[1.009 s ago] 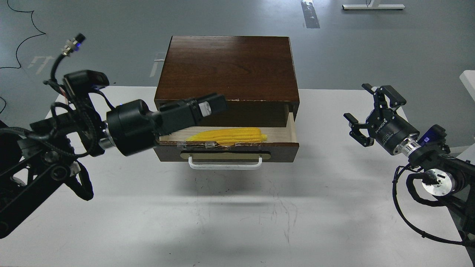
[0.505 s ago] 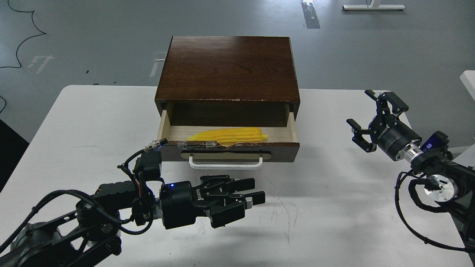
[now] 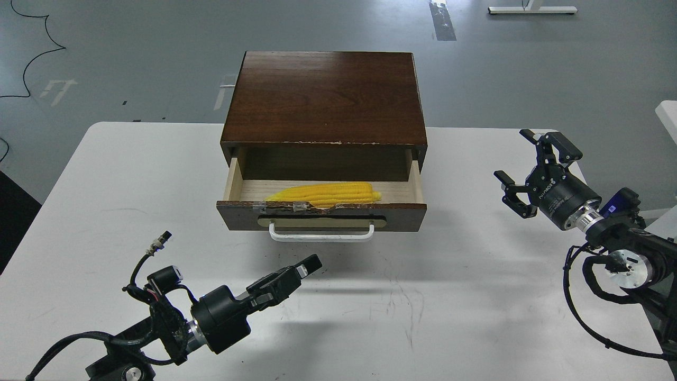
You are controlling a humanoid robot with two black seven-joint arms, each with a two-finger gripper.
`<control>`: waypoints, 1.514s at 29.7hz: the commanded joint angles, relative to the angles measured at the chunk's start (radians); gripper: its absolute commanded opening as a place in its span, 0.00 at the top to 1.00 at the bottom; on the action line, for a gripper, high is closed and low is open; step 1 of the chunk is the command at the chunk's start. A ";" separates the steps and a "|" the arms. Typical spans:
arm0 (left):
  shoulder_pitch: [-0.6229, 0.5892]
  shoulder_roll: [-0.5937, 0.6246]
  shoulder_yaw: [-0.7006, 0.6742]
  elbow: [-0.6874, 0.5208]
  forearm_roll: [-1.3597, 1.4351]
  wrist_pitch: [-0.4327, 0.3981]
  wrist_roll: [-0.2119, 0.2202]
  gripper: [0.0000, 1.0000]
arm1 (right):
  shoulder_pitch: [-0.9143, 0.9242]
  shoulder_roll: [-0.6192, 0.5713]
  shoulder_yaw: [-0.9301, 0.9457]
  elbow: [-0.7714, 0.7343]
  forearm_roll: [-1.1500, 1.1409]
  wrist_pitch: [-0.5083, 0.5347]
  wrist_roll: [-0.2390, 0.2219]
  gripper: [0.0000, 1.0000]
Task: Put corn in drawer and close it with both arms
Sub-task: 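Bring the left gripper down in front of the drawer handle, then push the drawer front away from the robot with the left gripper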
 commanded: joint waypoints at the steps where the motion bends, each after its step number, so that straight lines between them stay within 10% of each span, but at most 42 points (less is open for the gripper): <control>1: 0.000 -0.010 -0.008 0.016 0.000 -0.002 0.000 1.00 | 0.000 0.000 0.000 0.000 0.001 0.000 0.000 0.01; 45: -0.159 -0.014 -0.020 0.159 -0.028 -0.024 0.005 1.00 | -0.015 0.001 0.000 0.002 0.001 0.000 0.000 0.01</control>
